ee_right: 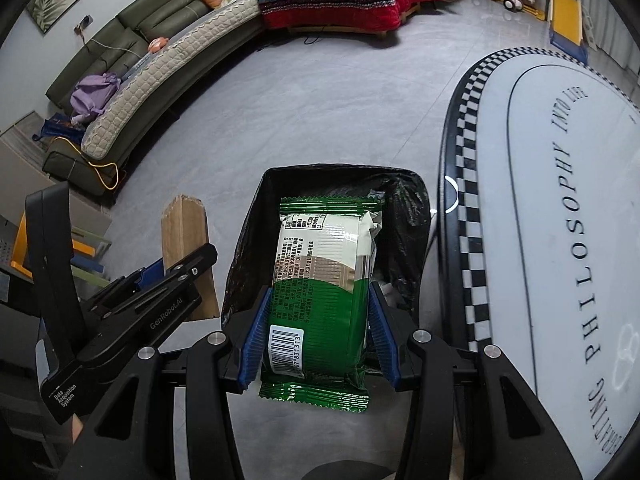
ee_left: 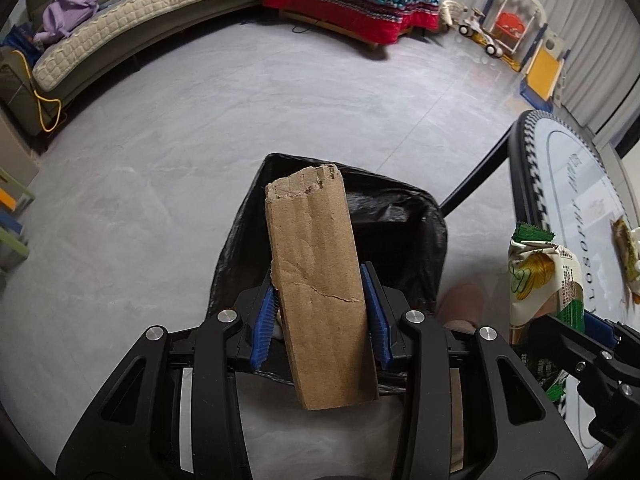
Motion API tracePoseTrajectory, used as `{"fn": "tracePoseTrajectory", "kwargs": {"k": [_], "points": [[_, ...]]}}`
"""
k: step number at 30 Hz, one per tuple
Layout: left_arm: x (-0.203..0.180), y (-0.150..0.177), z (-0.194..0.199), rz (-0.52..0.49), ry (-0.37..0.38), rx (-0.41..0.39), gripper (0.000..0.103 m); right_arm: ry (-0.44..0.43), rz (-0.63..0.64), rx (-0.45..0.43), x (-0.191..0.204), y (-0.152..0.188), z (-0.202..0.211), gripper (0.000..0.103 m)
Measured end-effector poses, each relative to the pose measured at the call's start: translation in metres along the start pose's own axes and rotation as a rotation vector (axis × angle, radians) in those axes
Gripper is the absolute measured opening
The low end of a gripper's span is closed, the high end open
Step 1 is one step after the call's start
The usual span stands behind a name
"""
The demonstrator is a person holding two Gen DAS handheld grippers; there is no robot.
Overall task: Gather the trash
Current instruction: 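Carry the cardboard tube and green packet over the bin and release both, then move both tools back over the remaining trash on the table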
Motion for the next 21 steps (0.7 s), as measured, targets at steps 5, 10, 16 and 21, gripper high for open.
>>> {"fn": "tracePoseTrajectory", "kwargs": {"k": [5,10,16,21], "points": [[0.024,-0.004,0.003,0.051,-0.097,-0.029,0.097,0.001,-0.038,-0.018,-0.004,-0.007,-0.001,0.065],[0.029,-0.004,0.004,0.083,-0.06,-0.015,0.097,-0.011,-0.04,-0.031,-0.01,-0.003,0.006,0.065],[0.016,-0.003,0.006,0.052,-0.059,-0.016,0.097,-0.029,-0.038,-0.047,-0.015,0.001,0.016,0.065],[0.002,0.0,0.008,0.019,-0.062,-0.019,0.097,-0.039,-0.054,-0.066,-0.025,0.006,0.027,0.065]]}}
Point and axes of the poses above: each gripper's, at about its wrist camera, not at the fingertips, and z roughly against the way its jaws point, x to its left, y to its underside, the point moved 9 cm from there along -z, roughly the way its jaws point, and after that the axes turned 13 degrees about x, right-handed, at the moved point
